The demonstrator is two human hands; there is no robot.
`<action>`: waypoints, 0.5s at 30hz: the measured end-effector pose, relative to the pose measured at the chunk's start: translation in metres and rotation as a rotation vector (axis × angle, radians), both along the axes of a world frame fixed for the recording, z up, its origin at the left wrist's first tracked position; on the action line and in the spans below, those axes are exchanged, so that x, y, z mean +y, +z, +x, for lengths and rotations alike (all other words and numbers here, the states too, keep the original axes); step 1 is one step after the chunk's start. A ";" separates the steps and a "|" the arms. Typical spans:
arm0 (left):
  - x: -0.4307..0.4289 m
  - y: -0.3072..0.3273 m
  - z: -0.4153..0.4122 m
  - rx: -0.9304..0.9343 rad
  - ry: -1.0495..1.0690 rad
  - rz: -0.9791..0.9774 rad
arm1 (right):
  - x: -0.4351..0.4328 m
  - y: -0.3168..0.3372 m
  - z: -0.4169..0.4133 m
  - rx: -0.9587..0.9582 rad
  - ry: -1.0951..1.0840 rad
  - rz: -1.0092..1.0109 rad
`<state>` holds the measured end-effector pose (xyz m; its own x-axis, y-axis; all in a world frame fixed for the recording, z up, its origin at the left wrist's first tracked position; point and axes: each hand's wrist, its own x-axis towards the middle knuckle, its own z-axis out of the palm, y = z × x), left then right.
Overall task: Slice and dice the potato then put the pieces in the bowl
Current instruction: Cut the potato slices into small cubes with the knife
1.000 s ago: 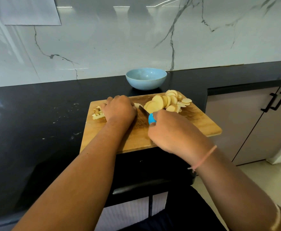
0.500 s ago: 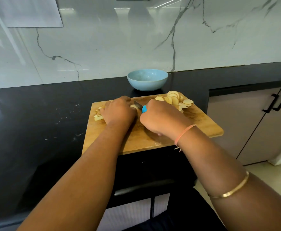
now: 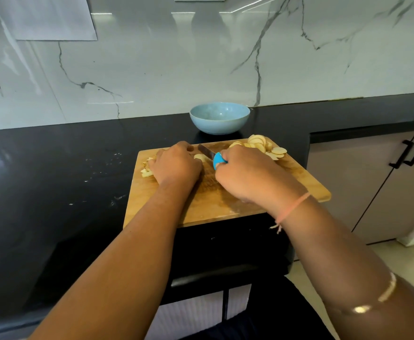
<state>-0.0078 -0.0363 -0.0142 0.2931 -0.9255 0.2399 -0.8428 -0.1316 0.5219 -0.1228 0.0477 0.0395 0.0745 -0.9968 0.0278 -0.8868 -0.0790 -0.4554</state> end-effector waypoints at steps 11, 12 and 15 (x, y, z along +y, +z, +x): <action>-0.004 -0.002 0.000 0.043 0.007 0.011 | 0.012 -0.012 0.000 0.085 0.052 0.064; -0.004 -0.003 0.000 0.039 0.007 0.002 | 0.019 -0.012 -0.004 0.084 0.062 0.067; -0.005 -0.005 0.000 0.040 0.012 -0.020 | 0.033 -0.011 -0.012 0.075 0.075 0.067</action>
